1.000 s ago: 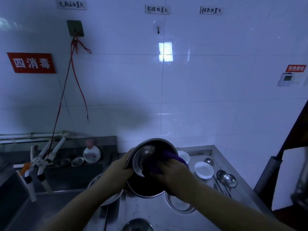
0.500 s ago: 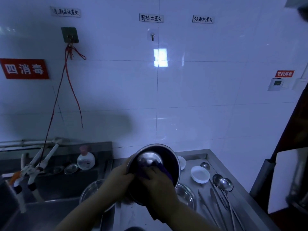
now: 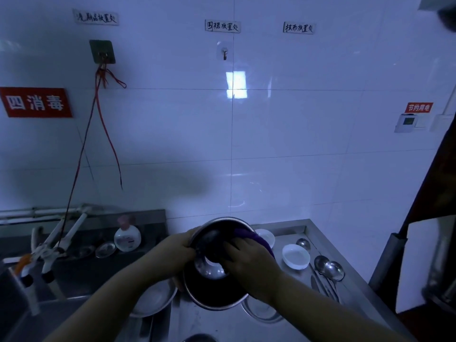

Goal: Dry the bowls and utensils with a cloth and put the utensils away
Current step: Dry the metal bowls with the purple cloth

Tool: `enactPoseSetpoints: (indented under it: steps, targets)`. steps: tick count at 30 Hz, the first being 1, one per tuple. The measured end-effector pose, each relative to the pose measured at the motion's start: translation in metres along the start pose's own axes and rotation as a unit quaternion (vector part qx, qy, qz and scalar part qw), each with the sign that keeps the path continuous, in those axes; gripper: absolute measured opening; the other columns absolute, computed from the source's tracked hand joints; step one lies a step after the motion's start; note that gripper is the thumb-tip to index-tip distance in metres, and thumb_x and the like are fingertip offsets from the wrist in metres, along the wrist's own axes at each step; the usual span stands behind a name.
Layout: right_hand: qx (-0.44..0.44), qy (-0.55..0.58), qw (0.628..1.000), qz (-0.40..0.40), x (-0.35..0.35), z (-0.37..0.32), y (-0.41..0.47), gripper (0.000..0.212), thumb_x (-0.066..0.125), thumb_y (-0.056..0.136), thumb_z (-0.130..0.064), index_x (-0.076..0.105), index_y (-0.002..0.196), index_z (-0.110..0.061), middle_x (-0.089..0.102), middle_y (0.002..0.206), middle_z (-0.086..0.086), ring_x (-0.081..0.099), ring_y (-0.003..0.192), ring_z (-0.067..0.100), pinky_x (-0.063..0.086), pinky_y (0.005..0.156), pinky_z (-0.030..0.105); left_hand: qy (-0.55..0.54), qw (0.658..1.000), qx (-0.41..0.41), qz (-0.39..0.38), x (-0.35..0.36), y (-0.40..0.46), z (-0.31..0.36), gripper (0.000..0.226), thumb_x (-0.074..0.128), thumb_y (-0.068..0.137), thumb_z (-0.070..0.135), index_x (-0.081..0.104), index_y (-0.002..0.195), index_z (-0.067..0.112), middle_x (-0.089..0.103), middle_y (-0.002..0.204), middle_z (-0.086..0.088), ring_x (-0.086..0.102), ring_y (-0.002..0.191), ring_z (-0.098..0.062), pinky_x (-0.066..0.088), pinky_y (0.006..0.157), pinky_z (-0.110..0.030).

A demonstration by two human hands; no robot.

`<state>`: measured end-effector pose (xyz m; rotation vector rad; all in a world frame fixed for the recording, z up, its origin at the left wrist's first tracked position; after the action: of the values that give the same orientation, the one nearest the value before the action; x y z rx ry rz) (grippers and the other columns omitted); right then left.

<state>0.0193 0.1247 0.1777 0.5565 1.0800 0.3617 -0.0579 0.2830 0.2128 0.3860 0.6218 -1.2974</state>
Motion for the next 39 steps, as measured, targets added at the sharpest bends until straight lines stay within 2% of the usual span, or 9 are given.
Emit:
enactPoseSetpoints:
  steps: [4, 7, 10, 15, 20, 26, 32, 36, 39]
  targets:
    - [-0.071, -0.038, 0.997, -0.001, 0.005, 0.001, 0.010, 0.022, 0.053, 0.092, -0.012, 0.073, 0.088, -0.021, 0.068, 0.092, 0.001, 0.061, 0.079, 0.020, 0.049, 0.070, 0.030, 0.028, 1.000, -0.003, -0.003, 0.011, 0.007, -0.002, 0.057, 0.049, 0.071, -0.008, 0.064, 0.067, 0.046, 0.068, 0.069, 0.015, 0.063, 0.075, -0.009, 0.052, 0.078, -0.033]
    - [-0.089, -0.026, 0.996, -0.002, 0.005, 0.003, 0.012, 0.018, 0.057, 0.091, -0.014, 0.073, 0.091, -0.021, 0.068, 0.093, 0.000, 0.060, 0.081, 0.020, 0.047, 0.073, 0.029, 0.039, 0.999, 0.009, 0.001, 0.015, 0.007, 0.001, 0.039, 0.049, 0.067, 0.005, 0.062, 0.080, 0.040, 0.069, 0.082, 0.011, 0.063, 0.081, -0.012, 0.050, 0.082, -0.036]
    - [-0.014, 0.004, 1.000, -0.002, 0.003, 0.011, 0.005, 0.025, 0.072, 0.079, -0.016, 0.072, 0.104, -0.019, 0.070, 0.101, 0.003, 0.064, 0.083, 0.021, 0.052, 0.075, 0.030, 0.053, 0.997, 0.016, 0.047, 0.005, 0.009, 0.001, 0.044, 0.052, 0.074, 0.010, 0.061, 0.108, 0.038, 0.071, 0.101, 0.001, 0.064, 0.095, -0.018, 0.051, 0.087, -0.037]
    - [0.137, 0.070, 0.988, -0.010, 0.008, -0.002, -0.017, 0.039, 0.068, 0.073, -0.020, 0.069, 0.112, -0.016, 0.069, 0.103, 0.008, 0.065, 0.087, 0.026, 0.053, 0.082, 0.033, 0.000, 0.991, 0.014, 0.135, 0.005, 0.013, 0.001, 0.053, 0.050, 0.082, 0.011, 0.055, 0.114, 0.052, 0.070, 0.092, 0.010, 0.065, 0.076, -0.008, 0.049, 0.048, -0.012]
    - [0.184, 0.208, 0.959, -0.063, 0.013, -0.028, -0.014, 0.032, 0.052, 0.083, -0.030, 0.068, 0.109, -0.019, 0.069, 0.096, 0.003, 0.063, 0.080, 0.025, 0.051, 0.071, 0.035, -0.087, 0.977, -0.001, 0.195, 0.018, 0.015, -0.011, 0.044, 0.051, 0.081, 0.010, 0.063, 0.100, 0.047, 0.072, 0.086, 0.006, 0.067, 0.078, -0.016, 0.056, 0.070, -0.034]
    - [0.064, 0.166, 0.973, -0.146, 0.016, -0.016, -0.023, 0.049, 0.066, 0.072, -0.033, 0.059, 0.118, -0.021, 0.067, 0.101, 0.003, 0.062, 0.089, 0.024, 0.049, 0.084, 0.037, -0.146, 0.979, -0.016, 0.141, 0.012, 0.020, -0.020, 0.035, 0.055, 0.083, 0.004, 0.070, 0.086, 0.036, 0.073, 0.087, -0.004, 0.068, 0.085, -0.027, 0.055, 0.079, -0.045]
    - [-0.071, 0.020, 0.997, -0.010, 0.017, -0.003, -0.034, 0.021, 0.060, 0.086, -0.014, 0.070, 0.102, -0.021, 0.071, 0.086, 0.001, 0.067, 0.085, 0.019, 0.049, 0.094, 0.035, -0.054, 0.994, -0.089, 0.017, -0.012, 0.023, -0.026, 0.023, 0.052, 0.078, -0.006, 0.066, 0.082, 0.011, 0.065, 0.071, -0.019, 0.064, 0.060, -0.033, 0.053, 0.056, -0.038]
    - [-0.071, 0.043, 0.996, -0.026, 0.022, -0.003, -0.031, 0.015, 0.055, 0.092, -0.023, 0.070, 0.089, -0.023, 0.068, 0.076, -0.001, 0.065, 0.073, 0.017, 0.053, 0.078, 0.032, -0.054, 0.995, -0.081, 0.020, -0.013, 0.020, -0.031, 0.033, 0.058, 0.088, 0.012, 0.060, 0.119, 0.022, 0.068, 0.108, -0.018, 0.067, 0.090, -0.034, 0.054, 0.080, -0.041]
    - [-0.022, 0.083, 0.993, -0.081, 0.027, 0.000, -0.030, 0.019, 0.063, 0.086, -0.044, 0.070, 0.084, -0.027, 0.066, 0.072, -0.003, 0.062, 0.066, 0.015, 0.051, 0.071, 0.029, 0.106, 0.992, -0.035, 0.059, -0.008, 0.011, -0.038, 0.077, 0.062, 0.088, 0.032, 0.016, 0.150, 0.021, 0.044, 0.143, -0.009, 0.052, 0.120, -0.026, 0.043, 0.101, -0.040]
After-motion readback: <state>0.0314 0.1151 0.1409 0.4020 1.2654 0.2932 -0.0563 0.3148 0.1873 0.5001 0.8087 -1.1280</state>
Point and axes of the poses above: each hand's wrist, its own y-axis towards the middle knuckle, its own x-axis out of the palm, z = x × y, the point moved 3 cm from there along y, towards the middle knuckle
